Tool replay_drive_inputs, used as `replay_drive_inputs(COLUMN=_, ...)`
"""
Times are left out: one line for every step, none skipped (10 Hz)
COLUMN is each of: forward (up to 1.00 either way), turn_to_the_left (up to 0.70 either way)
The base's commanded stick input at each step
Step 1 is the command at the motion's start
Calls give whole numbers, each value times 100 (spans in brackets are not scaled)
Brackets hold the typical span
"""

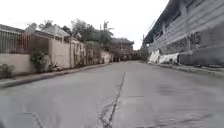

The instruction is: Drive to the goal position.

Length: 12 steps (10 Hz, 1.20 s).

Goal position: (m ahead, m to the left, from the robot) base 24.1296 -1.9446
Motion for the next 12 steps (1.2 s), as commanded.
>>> replay_drive_inputs(forward=100, turn_to_the_left=-17)
replay_drive_inputs(forward=100, turn_to_the_left=-17)
replay_drive_inputs(forward=100, turn_to_the_left=-17)
replay_drive_inputs(forward=100, turn_to_the_left=-17)
replay_drive_inputs(forward=100, turn_to_the_left=-39)
replay_drive_inputs(forward=100, turn_to_the_left=-39)
replay_drive_inputs(forward=100, turn_to_the_left=-39)
replay_drive_inputs(forward=100, turn_to_the_left=-39)
replay_drive_inputs(forward=100, turn_to_the_left=-39)
replay_drive_inputs(forward=100, turn_to_the_left=-39)
replay_drive_inputs(forward=100, turn_to_the_left=-35)
replay_drive_inputs(forward=100, turn_to_the_left=-21)
